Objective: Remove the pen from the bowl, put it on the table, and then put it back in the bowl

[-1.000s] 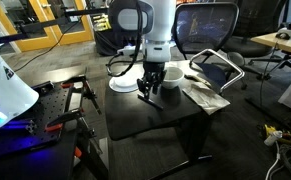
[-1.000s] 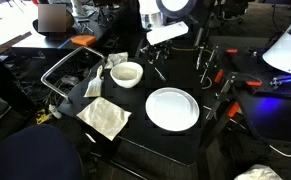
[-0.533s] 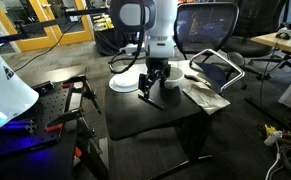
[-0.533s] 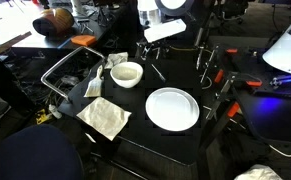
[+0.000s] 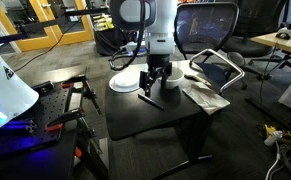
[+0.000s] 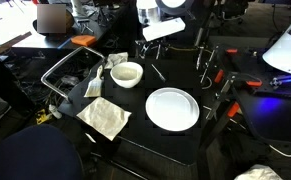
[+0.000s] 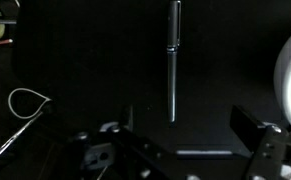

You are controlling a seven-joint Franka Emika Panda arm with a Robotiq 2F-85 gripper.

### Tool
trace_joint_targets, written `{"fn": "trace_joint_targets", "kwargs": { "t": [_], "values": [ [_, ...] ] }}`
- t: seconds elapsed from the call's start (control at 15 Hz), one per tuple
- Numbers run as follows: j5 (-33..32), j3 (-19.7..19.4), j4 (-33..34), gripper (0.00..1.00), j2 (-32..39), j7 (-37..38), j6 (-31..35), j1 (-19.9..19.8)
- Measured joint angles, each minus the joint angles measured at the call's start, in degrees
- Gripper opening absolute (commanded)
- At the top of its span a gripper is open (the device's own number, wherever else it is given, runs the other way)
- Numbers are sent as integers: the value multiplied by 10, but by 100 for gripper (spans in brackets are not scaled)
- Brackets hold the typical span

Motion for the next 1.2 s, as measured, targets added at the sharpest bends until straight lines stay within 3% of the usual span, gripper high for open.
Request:
{"fn": "trace_joint_targets", "kwargs": {
  "t": [0.6, 1.2],
  "values": [
    [0, 0, 2, 100, 8, 0, 4, 0],
    [11, 5, 2, 100, 41, -1, 75, -7]
  ]
}}
